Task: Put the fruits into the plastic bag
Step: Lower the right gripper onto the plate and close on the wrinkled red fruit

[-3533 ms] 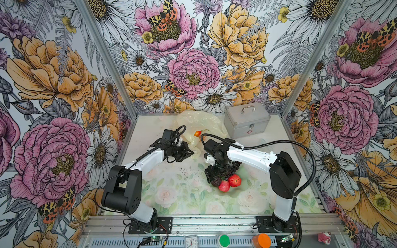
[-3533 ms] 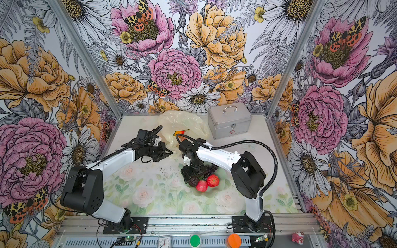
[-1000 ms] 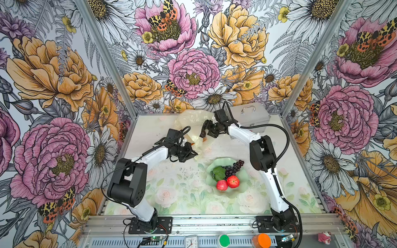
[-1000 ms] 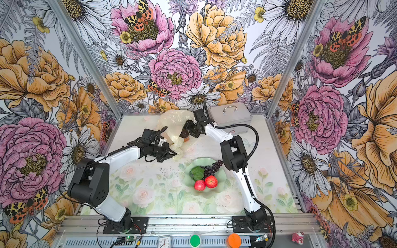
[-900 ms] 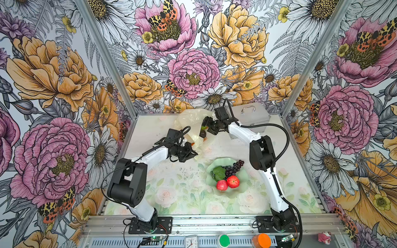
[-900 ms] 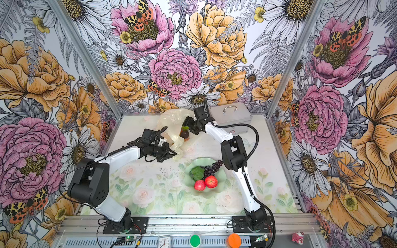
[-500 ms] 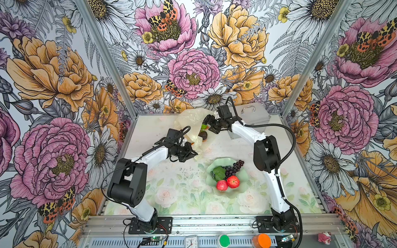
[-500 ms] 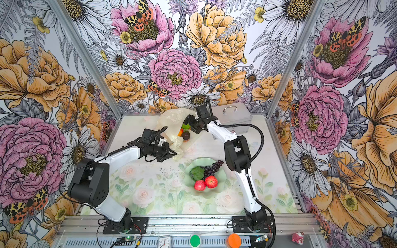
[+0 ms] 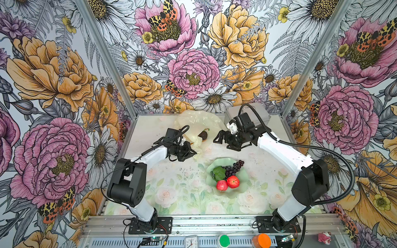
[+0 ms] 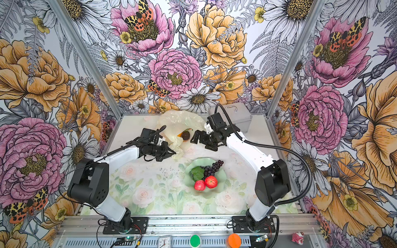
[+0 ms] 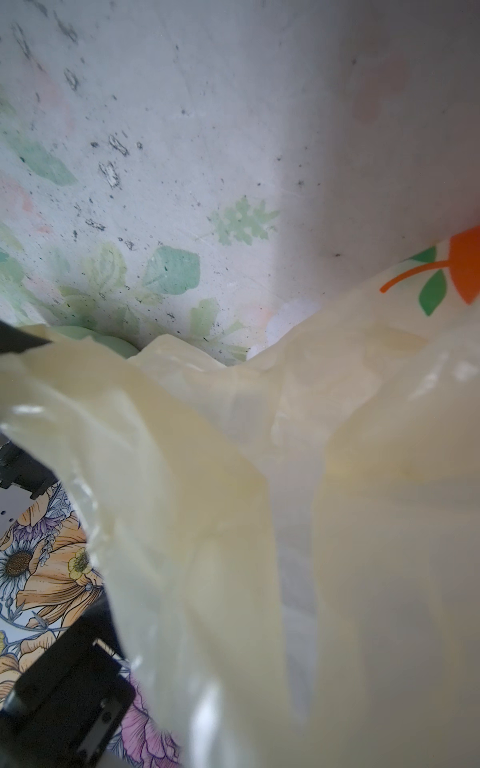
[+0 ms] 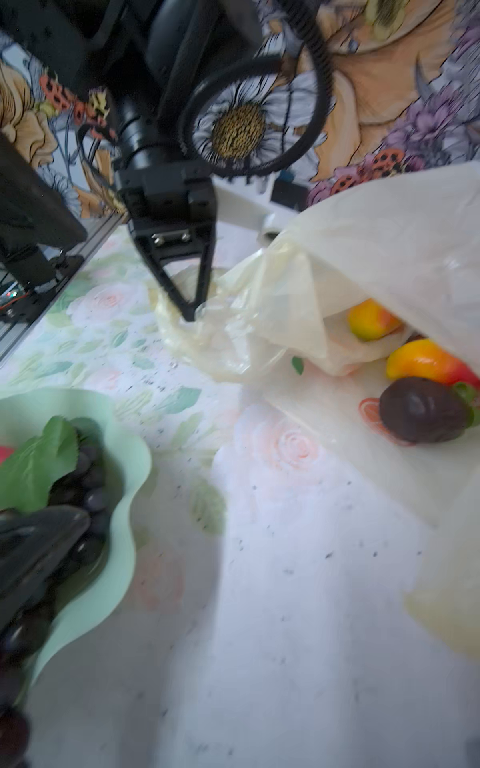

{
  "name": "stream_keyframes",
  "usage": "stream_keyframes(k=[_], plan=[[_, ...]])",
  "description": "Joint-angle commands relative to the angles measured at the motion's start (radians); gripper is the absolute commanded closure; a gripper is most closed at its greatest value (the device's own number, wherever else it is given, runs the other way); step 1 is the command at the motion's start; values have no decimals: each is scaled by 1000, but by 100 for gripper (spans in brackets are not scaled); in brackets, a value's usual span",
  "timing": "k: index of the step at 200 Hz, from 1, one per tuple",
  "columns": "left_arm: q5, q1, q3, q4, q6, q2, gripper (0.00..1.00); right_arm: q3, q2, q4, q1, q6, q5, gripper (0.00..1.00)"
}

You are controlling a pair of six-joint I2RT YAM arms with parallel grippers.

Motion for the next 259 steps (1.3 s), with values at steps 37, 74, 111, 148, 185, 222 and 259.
stream_keyframes(k=[37, 74, 111, 148, 185, 222, 259], plan=[[-9, 0, 7, 20, 26, -9, 100, -166, -57, -328, 117, -129, 220, 2], [-17, -12, 1, 20, 17, -28, 100, -191, -30, -328, 141, -141, 252, 7], [-32, -11, -34, 20, 7, -67, 100, -215, 16, -327, 166, -161, 243, 10], [-37, -13, -53, 20, 1, -86, 100, -231, 44, -317, 176, -173, 271, 13], [-43, -17, -55, 20, -1, -83, 100, -240, 79, -276, 178, -176, 266, 16], [-50, -30, -55, 20, -5, -79, 100, -227, 130, -251, 179, -184, 258, 18], [-54, -30, -58, 20, -8, -81, 100, -220, 137, -247, 179, -191, 265, 24]])
